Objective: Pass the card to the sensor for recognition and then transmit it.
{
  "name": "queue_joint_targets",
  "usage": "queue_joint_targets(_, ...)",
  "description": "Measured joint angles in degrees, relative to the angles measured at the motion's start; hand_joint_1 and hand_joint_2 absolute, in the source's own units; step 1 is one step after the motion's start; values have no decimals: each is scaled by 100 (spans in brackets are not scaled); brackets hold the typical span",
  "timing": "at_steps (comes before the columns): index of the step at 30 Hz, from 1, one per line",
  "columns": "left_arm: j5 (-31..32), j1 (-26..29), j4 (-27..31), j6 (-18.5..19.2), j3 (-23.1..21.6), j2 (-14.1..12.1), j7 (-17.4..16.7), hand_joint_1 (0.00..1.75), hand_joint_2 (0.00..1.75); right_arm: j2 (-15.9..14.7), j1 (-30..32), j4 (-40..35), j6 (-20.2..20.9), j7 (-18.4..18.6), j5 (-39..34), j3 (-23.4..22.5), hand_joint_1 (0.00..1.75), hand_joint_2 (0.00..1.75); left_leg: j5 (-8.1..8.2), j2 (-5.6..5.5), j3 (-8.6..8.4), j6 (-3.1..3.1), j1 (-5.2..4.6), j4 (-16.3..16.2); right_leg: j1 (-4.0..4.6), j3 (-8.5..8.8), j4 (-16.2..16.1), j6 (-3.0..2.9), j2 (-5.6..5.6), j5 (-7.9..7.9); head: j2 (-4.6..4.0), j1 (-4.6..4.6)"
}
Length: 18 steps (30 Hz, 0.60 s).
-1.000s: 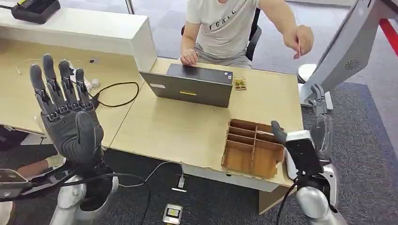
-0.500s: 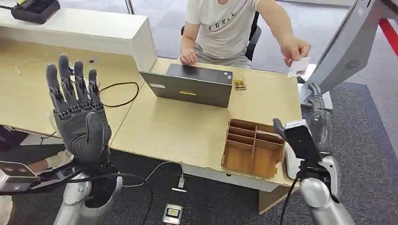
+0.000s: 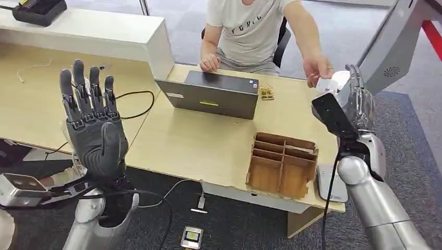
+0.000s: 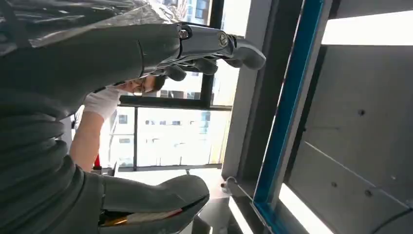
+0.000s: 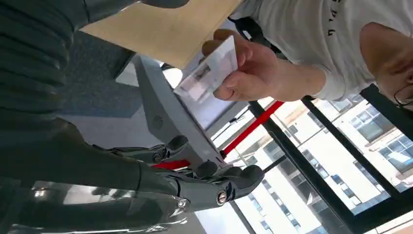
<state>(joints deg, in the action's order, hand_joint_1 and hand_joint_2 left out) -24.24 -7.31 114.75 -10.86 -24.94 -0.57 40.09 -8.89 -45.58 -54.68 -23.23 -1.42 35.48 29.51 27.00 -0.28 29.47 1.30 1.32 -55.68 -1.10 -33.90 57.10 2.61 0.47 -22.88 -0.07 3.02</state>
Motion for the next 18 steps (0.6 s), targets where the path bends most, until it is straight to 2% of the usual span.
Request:
queue_joint_targets(7, -4, -4, -55, 37, 35, 7, 0, 0, 175, 181, -565, 910, -15, 297, 653, 314, 0, 175, 0, 0, 0, 0, 0, 0, 0, 0, 0, 0, 0, 0, 0, 0)
queue_joint_targets(18, -4, -4, -92, 77, 44, 7, 0, 0, 175, 273, -790, 1505, -33, 437, 778, 490, 0, 175, 0, 0, -2, 0, 0, -3, 0, 0, 0, 0, 0, 0, 0, 0)
